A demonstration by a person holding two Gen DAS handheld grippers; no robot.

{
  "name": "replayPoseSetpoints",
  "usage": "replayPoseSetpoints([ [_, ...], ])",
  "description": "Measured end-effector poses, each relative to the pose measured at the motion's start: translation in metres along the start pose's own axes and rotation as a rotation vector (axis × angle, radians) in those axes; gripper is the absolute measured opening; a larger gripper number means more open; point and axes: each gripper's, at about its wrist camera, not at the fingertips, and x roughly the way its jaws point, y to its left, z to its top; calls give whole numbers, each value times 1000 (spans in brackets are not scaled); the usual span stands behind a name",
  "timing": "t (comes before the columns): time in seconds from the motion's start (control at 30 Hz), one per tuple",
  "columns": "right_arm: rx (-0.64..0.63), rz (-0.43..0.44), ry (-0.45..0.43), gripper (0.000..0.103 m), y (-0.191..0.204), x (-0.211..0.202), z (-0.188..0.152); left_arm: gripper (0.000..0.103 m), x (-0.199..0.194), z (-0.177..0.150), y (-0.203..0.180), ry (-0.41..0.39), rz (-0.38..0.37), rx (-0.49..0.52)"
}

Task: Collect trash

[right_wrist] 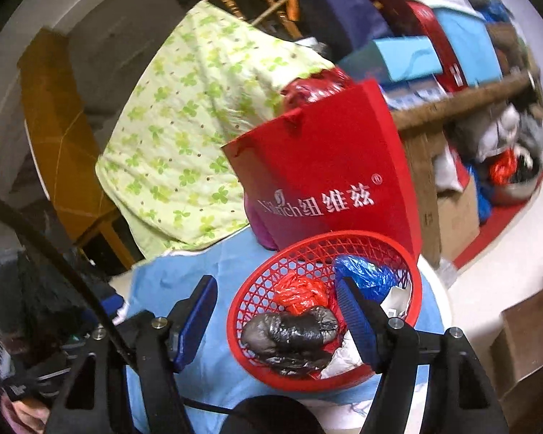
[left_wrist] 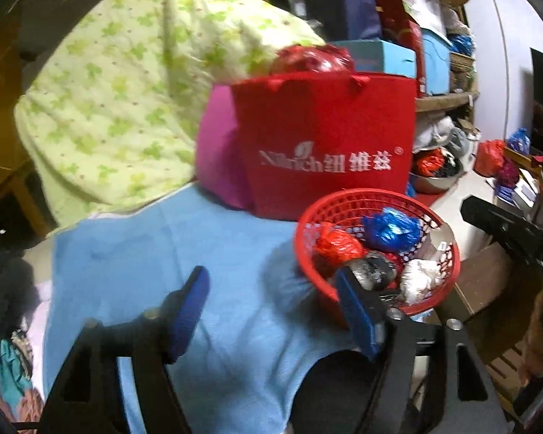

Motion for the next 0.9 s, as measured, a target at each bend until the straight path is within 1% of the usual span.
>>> replayPoseSetpoints([
  [0.03, -19, -6, 4, 73, 7, -3, -1, 91, -5, -1, 3, -13, 23, -7],
  [0.13, -65, -29, 14, 75, 24, -10, -3, 91, -22, -3, 9, -55, 77, -6],
  [0.2, -93, -50, 23, 76, 34, -14, -6, 91, -31, -3, 12, -64, 103, -6],
  [0.37, -138, -67, 33, 76, 50, -28, -8, 92, -52, -5, 21, -91, 151, -19],
  [0.57, -225, -99, -29, 76, 75, -56, -5, 92, -71, -9, 31, -97, 175, -46],
  [0.77, -256, -92, -81, 77, 95, -79, 1, 92, -88, -10, 41, -112, 215, -74],
  [0.9, -264, -90, -86, 77, 106, -90, 2, 92, -98, -10, 44, -122, 240, -82],
])
